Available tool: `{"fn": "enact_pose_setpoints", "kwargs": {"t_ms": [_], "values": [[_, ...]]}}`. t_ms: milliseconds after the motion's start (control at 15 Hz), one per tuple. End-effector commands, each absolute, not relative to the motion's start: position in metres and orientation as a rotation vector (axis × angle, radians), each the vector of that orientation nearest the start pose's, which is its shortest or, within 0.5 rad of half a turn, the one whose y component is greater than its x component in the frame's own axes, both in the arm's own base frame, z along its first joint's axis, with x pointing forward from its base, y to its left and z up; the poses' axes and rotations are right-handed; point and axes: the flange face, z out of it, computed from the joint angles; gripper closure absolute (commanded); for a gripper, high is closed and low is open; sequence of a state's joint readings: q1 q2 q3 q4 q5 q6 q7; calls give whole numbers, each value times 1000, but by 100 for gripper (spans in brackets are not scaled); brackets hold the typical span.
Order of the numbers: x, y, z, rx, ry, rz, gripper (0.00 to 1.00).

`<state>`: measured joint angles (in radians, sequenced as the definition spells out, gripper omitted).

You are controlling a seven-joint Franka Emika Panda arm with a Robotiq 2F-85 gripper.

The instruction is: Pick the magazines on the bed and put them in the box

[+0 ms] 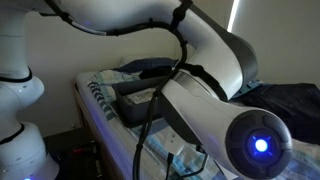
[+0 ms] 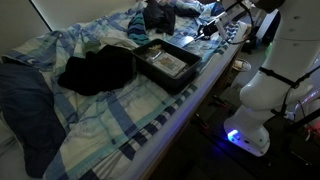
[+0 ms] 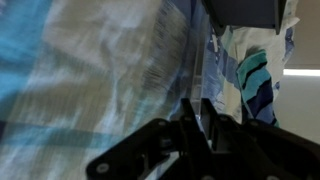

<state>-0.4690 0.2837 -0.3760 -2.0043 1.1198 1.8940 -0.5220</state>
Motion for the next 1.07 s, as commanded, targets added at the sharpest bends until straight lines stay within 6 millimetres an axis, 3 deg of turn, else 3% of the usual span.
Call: {"fn": "enact_pose_setpoints", "kwargs": {"t_ms": [0, 400, 467, 867, 1000], "values": [[437, -388, 350, -1942, 1005, -464, 96], [441, -389, 372, -1866, 972, -568, 96], [440, -386, 391, -1854, 958, -587, 96], [438, -380, 427, -1812, 870, -655, 96], [438, -367, 452, -1810, 835, -664, 96]]}}
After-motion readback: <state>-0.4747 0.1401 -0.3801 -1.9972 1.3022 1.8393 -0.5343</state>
